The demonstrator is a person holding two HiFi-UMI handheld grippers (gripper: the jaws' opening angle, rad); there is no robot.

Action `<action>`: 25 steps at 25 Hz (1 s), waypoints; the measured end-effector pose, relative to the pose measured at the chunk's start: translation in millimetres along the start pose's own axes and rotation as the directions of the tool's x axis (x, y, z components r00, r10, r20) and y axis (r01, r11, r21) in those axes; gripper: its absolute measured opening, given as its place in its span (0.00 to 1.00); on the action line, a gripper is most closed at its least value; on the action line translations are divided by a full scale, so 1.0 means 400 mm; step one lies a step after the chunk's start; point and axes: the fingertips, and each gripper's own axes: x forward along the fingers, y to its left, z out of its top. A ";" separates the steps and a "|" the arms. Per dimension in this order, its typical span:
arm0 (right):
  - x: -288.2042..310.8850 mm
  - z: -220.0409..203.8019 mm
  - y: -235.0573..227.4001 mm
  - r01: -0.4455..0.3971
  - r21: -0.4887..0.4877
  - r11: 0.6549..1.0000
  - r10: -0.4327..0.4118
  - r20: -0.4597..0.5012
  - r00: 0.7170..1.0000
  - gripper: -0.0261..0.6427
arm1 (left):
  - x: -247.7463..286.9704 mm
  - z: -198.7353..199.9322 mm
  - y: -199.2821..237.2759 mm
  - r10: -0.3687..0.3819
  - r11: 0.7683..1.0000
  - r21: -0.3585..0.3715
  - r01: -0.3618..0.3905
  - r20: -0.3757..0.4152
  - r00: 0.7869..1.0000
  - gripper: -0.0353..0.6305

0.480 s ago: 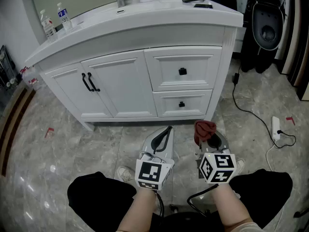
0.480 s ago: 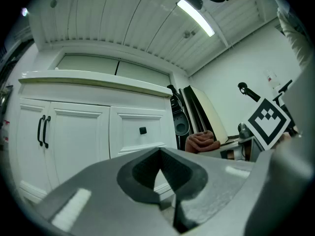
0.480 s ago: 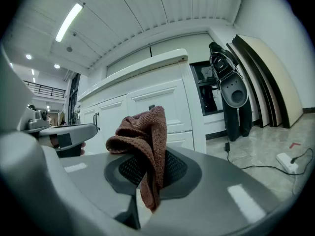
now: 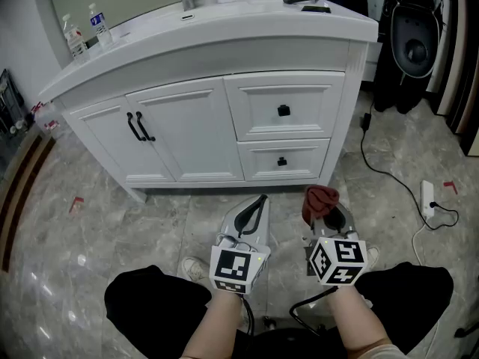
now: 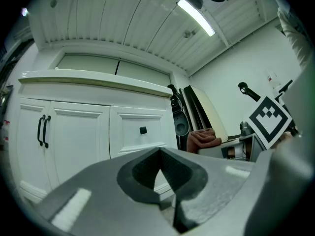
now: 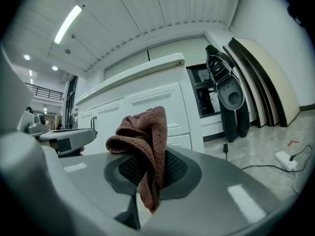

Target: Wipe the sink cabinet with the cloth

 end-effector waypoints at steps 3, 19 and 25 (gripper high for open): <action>0.003 0.009 -0.003 0.006 0.010 1.000 -0.006 0.013 1.000 0.16 | 0.005 0.007 0.003 0.002 1.000 0.004 -0.002 0.010 1.000 0.05; 0.298 0.193 0.087 -0.113 -0.038 0.993 0.117 0.140 0.983 0.16 | 0.162 -0.014 0.205 0.093 0.993 -0.070 -0.091 0.027 0.995 0.05; 0.415 0.272 0.181 -0.229 -0.069 0.971 0.237 0.152 0.960 0.16 | 0.197 0.001 0.290 0.130 0.990 -0.055 -0.127 0.051 0.990 0.05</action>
